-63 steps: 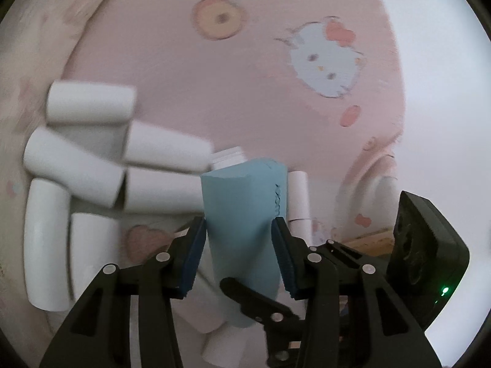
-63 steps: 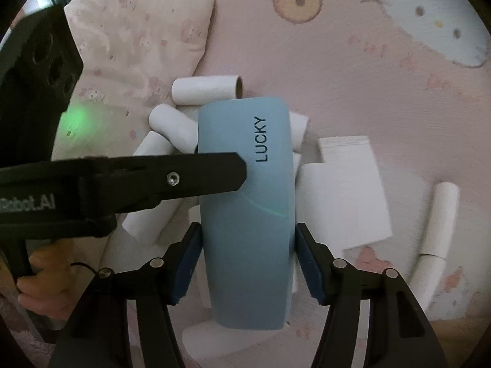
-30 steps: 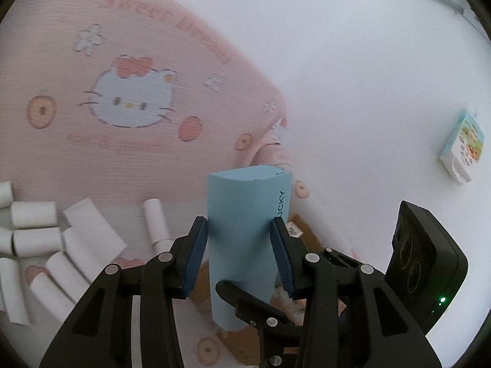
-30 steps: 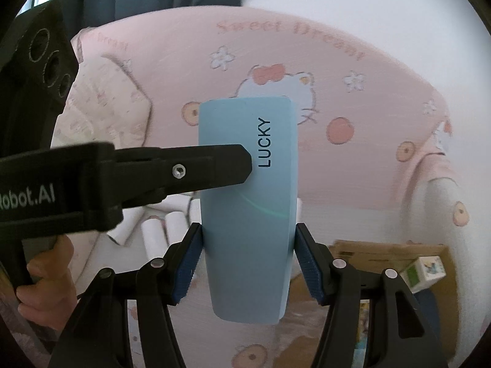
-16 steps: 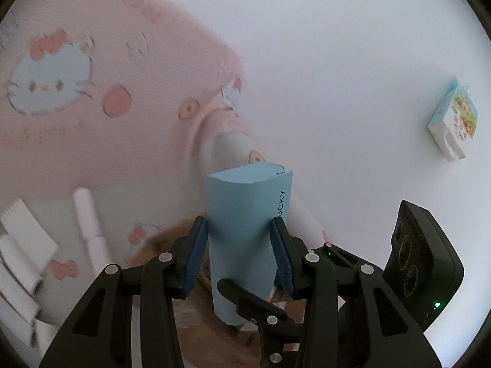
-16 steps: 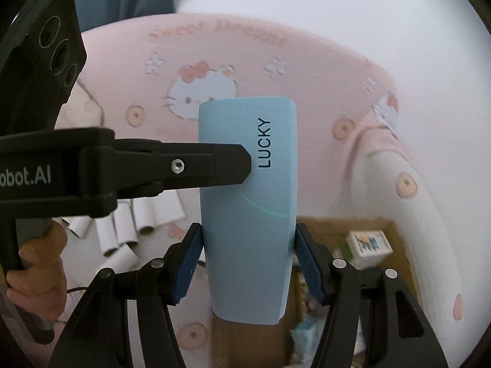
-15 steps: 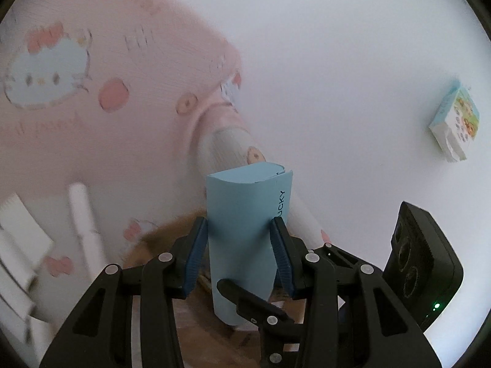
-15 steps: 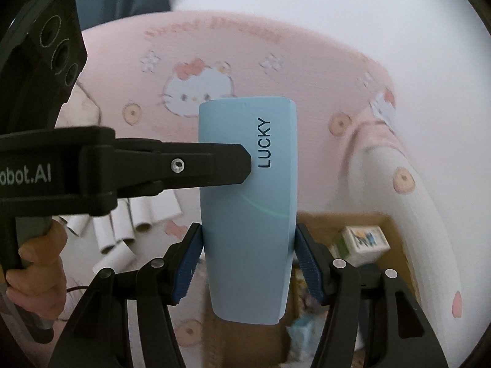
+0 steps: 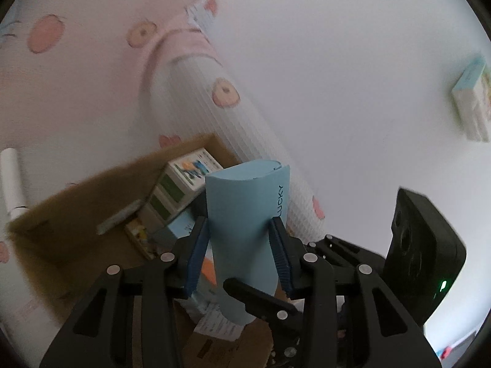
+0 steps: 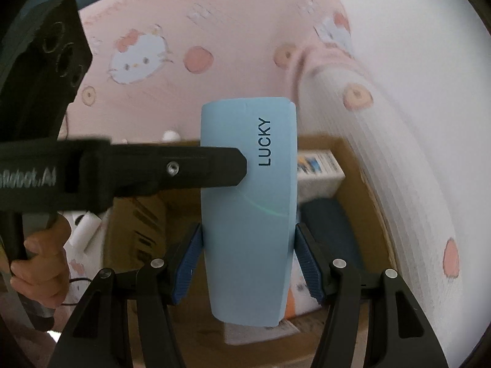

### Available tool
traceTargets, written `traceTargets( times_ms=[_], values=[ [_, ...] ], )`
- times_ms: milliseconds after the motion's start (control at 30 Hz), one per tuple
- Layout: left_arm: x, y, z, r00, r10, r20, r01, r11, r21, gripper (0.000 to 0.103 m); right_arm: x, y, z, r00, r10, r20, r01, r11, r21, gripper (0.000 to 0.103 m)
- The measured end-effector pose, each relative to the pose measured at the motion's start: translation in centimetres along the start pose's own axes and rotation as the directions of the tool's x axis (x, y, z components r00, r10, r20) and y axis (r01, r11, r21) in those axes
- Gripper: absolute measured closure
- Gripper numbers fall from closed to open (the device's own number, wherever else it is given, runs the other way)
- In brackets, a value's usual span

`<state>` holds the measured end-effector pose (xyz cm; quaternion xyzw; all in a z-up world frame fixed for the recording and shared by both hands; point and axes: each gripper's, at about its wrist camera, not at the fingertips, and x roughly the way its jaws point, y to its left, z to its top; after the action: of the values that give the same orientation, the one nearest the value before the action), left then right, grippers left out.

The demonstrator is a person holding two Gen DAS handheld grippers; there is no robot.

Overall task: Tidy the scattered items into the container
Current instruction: 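Lift and carry the light-blue box with the left gripper over the cardboard box, then lower the light-blue box beside the sponge pad and open the left gripper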

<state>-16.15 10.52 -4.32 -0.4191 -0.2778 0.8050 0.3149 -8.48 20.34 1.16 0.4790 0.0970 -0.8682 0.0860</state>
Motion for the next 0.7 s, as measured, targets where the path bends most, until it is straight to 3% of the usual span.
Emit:
traceTargets(
  times_ms=[267,367,433,500,700],
  values=[
    [4.9,1.3,-0.3,0.994,-0.011,-0.105,0.003,0.998,-0.070,0.059,2.7,-3.9,-1.1,0.990,0.005,-0.143,-0.002,1.000,0.024,0.045],
    [6.0,2.9,-0.6,0.990,-0.002,-0.144,-0.017,0.991,-0.129,0.060,4.4,-4.8,-1.3,0.981,0.028,-0.194,-0.022,0.999,0.032,0.045],
    [6.9,3.7,-0.9,0.982,0.016,-0.186,-0.045,0.987,-0.154,0.069,5.5,-4.9,-1.5,0.974,0.015,-0.225,-0.013,1.000,0.009,0.045],
    [7.6,4.3,-1.3,0.975,0.017,-0.222,-0.058,0.982,-0.179,0.069,6.7,-4.8,-1.9,0.965,-0.020,-0.262,0.013,1.000,-0.026,0.045],
    [9.2,5.3,-1.1,0.959,0.065,-0.277,-0.126,0.969,-0.210,0.069,8.4,-5.2,-2.1,0.959,-0.014,-0.284,0.006,1.000,-0.029,0.045]
  ],
)
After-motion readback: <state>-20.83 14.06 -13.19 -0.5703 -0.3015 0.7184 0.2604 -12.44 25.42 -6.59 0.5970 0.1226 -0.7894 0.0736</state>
